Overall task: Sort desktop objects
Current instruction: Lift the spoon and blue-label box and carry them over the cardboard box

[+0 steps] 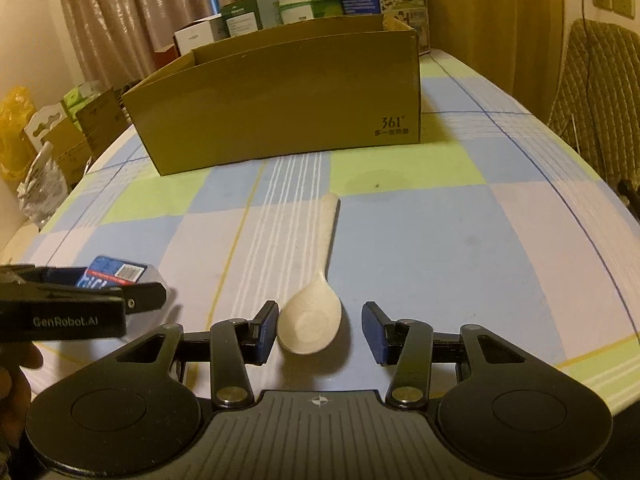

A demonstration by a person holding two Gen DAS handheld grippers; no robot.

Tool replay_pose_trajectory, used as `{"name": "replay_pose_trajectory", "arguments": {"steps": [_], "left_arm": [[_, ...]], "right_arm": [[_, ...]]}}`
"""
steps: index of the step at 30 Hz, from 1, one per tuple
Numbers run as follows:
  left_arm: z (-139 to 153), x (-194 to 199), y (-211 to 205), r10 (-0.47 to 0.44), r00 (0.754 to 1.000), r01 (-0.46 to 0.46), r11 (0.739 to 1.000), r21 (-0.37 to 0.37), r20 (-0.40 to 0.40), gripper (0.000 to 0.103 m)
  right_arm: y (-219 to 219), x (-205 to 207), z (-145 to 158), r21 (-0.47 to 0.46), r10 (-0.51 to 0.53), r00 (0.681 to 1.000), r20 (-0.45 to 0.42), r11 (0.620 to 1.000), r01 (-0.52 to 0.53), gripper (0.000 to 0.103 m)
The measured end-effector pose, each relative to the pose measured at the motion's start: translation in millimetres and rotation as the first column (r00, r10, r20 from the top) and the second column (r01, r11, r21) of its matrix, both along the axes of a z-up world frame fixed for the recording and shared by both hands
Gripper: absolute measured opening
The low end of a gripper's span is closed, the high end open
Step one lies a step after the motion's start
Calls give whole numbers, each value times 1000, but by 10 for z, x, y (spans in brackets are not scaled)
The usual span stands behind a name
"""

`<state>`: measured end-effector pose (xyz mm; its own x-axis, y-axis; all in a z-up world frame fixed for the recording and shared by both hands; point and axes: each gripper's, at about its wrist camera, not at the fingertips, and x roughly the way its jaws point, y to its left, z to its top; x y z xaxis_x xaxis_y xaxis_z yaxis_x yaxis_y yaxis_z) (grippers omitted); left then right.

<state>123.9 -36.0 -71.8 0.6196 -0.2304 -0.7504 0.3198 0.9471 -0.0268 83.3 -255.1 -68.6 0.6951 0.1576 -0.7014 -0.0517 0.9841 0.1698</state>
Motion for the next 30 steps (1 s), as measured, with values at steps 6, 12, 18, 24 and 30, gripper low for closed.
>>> {"name": "replay_pose_trajectory", "arguments": {"steps": [6, 12, 18, 24, 30], "left_arm": [[-7, 10, 25, -2, 1000, 2, 1000, 2, 1, 87], [-10, 6, 60, 3, 1000, -3, 1000, -2, 0, 87], [-5, 5, 53, -4, 1000, 4, 1000, -1, 2, 87], [-3, -1, 24, -13, 1000, 13, 1000, 6, 1, 87], [-5, 3, 13, -9, 1000, 9, 1000, 8, -2, 86]], "right_arm": [[74, 3, -8, -44, -5, 1000, 9, 999, 6, 34], [112, 7, -32, -89, -2, 1000, 21, 996, 4, 30], [85, 24, -8, -48, -20, 1000, 9, 999, 21, 30], [101, 2, -7, -67, -4, 1000, 17, 998, 5, 29], [124, -31, -11, -110, 36, 999, 38, 993, -31, 29]]}}
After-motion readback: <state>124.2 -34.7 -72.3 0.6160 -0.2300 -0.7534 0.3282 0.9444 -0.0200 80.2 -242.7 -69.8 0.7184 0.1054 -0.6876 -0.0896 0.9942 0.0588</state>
